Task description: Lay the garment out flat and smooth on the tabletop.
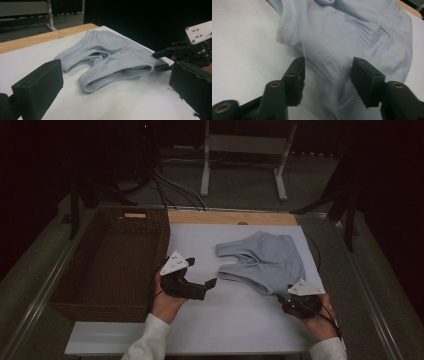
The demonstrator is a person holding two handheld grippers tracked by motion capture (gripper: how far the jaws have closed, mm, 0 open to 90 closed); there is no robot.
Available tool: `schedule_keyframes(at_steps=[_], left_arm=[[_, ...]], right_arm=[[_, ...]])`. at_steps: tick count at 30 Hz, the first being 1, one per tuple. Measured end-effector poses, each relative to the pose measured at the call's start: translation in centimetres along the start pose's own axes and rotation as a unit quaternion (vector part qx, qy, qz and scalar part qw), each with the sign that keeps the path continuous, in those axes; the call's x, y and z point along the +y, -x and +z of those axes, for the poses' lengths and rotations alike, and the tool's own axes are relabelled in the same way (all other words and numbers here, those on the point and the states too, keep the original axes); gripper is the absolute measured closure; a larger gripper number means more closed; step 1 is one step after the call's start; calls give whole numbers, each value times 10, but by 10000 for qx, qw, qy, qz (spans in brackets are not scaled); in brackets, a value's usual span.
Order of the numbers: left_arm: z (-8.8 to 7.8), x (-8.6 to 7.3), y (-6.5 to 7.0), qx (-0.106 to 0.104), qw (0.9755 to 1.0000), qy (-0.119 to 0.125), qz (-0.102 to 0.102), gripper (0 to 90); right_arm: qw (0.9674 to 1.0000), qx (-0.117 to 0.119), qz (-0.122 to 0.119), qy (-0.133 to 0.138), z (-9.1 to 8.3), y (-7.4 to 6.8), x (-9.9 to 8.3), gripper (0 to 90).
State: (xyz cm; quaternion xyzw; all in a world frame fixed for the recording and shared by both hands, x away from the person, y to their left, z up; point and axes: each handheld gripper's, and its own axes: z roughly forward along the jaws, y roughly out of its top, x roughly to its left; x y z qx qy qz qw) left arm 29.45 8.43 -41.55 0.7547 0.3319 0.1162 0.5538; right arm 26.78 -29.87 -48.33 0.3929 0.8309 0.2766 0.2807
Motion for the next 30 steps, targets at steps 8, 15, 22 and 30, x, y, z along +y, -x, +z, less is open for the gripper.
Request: schedule_keyframes(at_steps=[8, 15, 22, 30], left_arm=[[1, -1, 0, -6, 10000, -29, 10, 2], [2, -1, 0, -4, 10000, -30, -3, 2], [1, -1, -1, -1, 10000, -22, -2, 2], [1, -1, -1, -4, 10000, -22, 2, 2]], right_arm=[[10000, 3, -44, -56, 3, 1, 1, 691], [9997, 205, -119, -96, 2, -2, 5, 822], [9990, 385, -220, -8, -1, -12, 11, 829], [9977, 586, -316, 90, -4, -22, 17, 835]])
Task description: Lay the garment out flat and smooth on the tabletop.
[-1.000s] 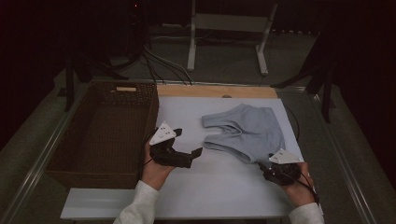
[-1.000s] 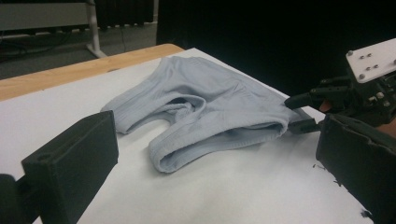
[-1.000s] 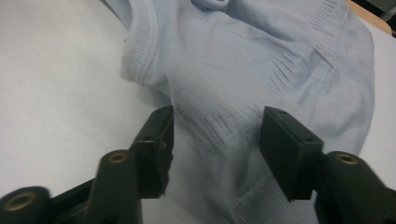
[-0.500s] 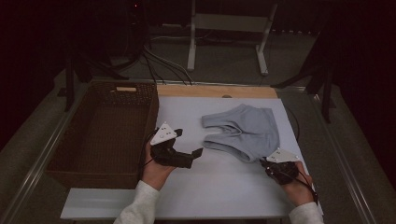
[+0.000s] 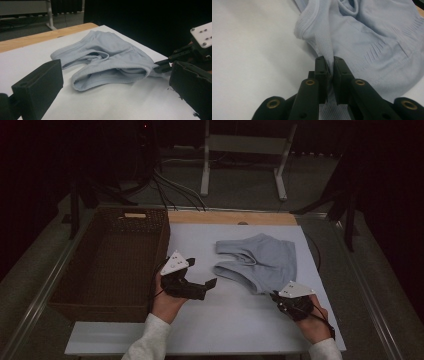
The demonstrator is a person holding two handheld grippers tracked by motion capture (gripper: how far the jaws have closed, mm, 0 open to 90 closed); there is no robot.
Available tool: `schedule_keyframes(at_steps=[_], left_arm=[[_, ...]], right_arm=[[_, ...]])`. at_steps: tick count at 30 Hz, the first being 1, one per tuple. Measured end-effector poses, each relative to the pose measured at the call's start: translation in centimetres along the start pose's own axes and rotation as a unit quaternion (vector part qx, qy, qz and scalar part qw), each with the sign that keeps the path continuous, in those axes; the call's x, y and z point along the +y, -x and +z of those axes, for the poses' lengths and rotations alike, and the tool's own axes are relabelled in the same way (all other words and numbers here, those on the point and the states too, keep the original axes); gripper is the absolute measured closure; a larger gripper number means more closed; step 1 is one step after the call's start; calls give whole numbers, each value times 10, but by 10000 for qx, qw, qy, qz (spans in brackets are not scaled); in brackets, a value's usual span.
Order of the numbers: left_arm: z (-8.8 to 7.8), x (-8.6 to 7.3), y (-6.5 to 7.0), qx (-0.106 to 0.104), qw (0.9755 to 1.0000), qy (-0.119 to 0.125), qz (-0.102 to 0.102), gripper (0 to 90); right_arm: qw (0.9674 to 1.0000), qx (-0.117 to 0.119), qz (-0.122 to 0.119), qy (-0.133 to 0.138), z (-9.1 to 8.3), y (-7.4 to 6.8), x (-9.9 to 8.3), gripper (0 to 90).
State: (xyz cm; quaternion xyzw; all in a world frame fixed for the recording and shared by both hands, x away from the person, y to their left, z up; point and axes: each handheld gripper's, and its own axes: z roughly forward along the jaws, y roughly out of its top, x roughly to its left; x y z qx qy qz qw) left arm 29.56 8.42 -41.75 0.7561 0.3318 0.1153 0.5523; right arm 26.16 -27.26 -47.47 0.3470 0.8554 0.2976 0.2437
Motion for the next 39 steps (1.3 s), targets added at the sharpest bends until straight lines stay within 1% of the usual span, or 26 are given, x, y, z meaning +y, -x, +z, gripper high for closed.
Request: schedule_keyframes(at_steps=[6, 7, 10, 13, 17, 21, 28, 39], left_arm=[[1, -1, 0, -7, 10000, 6, 1, 2], [1, -1, 0, -7, 10000, 6, 1, 2], [0, 0, 0, -22, 10000, 35, 20, 2], [0, 0, 0, -3, 10000, 53, 48, 2], [0, 0, 0, 23, 9999, 75, 81, 2], [-1, -1, 0, 53, 9999, 99, 117, 2], [-1, -1, 0, 53, 9999, 100, 130, 2], [-1, -1, 0, 60, 9998, 116, 143, 2]], right_arm=[[9998, 147, -75, 85, 1, -7, 5, 839], [9998, 167, -63, 64, 1, -9, 6, 839], [9996, 212, -135, 97, 2, -13, 8, 841], [9994, 303, -143, 129, 2, -17, 10, 843], [9991, 364, -173, 151, 3, -20, 13, 845], [9985, 461, -229, 184, 6, -27, 18, 847], [9979, 534, -307, 223, 8, -34, 24, 849], [9971, 626, -325, 280, 11, -42, 31, 850]])
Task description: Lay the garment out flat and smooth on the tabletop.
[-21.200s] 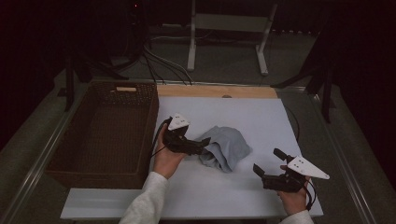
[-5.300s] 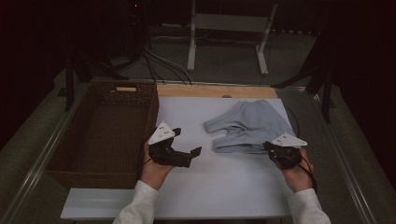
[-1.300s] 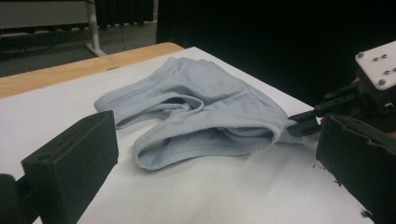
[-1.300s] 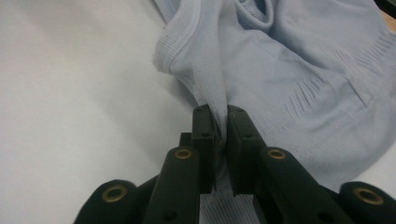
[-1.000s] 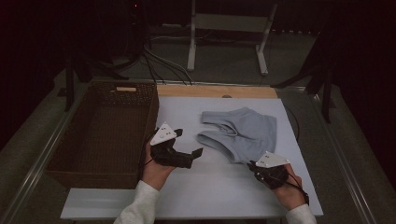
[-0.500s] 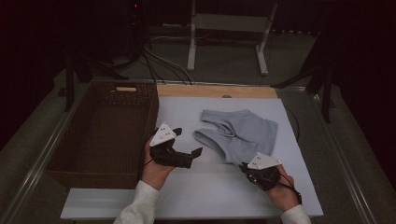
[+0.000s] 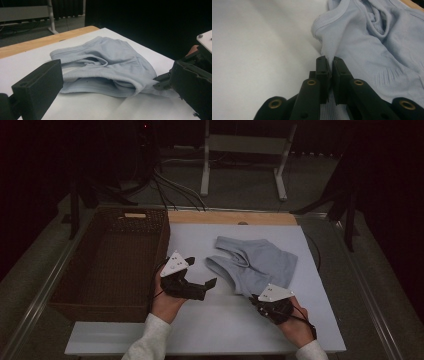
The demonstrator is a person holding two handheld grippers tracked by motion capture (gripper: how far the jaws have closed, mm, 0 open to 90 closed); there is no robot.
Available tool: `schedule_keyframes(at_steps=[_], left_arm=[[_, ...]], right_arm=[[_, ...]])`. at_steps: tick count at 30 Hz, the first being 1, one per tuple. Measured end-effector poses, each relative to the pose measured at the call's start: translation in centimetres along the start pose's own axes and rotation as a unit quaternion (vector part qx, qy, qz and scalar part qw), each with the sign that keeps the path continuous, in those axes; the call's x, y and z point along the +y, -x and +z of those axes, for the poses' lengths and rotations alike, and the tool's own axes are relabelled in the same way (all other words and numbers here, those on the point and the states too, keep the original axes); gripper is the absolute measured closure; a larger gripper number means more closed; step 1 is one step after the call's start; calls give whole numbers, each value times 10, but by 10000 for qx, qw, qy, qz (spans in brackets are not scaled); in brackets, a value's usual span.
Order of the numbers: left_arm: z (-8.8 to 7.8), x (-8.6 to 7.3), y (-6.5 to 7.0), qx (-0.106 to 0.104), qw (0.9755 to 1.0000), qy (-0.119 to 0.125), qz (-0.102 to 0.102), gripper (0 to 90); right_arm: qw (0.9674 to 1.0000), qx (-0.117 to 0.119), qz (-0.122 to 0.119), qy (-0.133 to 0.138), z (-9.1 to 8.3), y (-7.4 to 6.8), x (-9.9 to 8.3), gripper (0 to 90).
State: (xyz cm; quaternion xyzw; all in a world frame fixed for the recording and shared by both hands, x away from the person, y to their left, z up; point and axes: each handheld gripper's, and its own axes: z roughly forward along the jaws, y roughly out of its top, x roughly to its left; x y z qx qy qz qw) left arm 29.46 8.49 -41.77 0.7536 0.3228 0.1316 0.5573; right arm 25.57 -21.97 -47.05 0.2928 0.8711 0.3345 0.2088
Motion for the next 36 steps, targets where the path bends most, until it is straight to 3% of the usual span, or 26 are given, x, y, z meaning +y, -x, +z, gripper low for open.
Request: schedule_keyframes(at_steps=[13, 31, 36], left_arm=[[1, -1, 2, 72, 9997, -137, 211, 2], [-5, 0, -1, 193, 9996, -160, 142, 2], [-7, 1, -2, 221, 9996, -127, 114, 2]], right_arm=[[9999, 123, -90, 65, 8, -9, 12, 850], [9989, 326, -271, 223, 31, -25, 46, 852], [9985, 398, -227, 298, 37, -29, 56, 853]])
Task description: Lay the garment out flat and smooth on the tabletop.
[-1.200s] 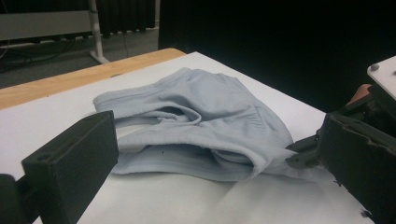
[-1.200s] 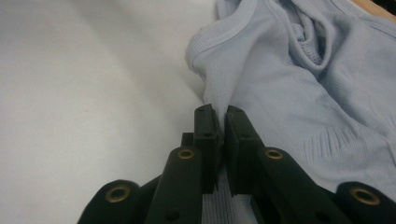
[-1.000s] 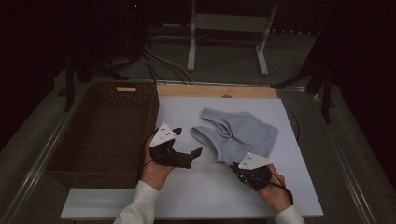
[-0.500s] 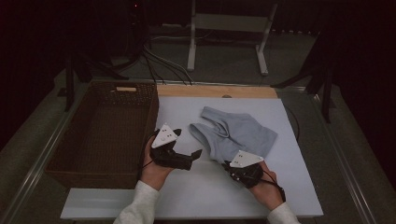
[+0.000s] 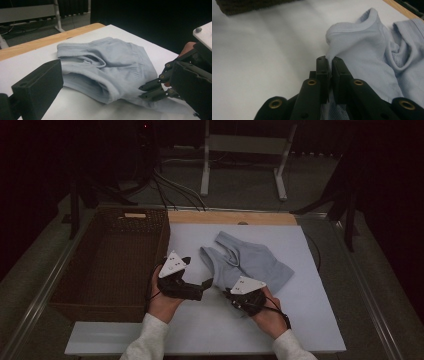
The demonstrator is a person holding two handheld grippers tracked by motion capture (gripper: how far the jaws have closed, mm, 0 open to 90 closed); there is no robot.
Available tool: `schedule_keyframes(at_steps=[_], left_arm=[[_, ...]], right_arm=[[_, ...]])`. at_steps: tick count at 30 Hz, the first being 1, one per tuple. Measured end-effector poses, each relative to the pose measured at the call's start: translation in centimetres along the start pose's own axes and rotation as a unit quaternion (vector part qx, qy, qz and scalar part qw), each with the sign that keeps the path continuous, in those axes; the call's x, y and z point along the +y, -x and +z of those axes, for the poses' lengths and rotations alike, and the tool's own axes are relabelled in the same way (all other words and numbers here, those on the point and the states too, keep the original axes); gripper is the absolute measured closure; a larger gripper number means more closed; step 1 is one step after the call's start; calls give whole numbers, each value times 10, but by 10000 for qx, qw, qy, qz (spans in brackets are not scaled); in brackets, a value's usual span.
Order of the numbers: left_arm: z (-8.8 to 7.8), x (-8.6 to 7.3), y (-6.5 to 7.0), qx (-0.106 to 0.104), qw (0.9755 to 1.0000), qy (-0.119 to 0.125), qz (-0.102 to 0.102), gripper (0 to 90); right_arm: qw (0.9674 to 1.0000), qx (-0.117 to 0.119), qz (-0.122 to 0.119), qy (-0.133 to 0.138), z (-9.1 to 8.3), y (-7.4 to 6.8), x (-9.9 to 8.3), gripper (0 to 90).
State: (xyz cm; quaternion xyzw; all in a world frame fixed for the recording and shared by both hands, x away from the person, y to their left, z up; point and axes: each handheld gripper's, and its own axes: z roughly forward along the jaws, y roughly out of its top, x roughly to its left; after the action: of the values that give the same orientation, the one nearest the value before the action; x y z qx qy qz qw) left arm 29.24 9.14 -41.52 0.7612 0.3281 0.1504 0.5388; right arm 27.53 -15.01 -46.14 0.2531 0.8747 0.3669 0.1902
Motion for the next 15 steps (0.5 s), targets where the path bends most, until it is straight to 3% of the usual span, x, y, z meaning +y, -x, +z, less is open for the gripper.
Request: schedule_keyframes(at_steps=[9, 15], left_arm=[[-2, 0, -2, 24, 10000, 47, -47, 2], [-1, -1, -1, 32, 10000, 47, -59, 2]], right_arm=[[10000, 56, -12, 35, 5, -1, 2, 814], [9994, -53, 190, 291, -11, 9, 0, 541]])
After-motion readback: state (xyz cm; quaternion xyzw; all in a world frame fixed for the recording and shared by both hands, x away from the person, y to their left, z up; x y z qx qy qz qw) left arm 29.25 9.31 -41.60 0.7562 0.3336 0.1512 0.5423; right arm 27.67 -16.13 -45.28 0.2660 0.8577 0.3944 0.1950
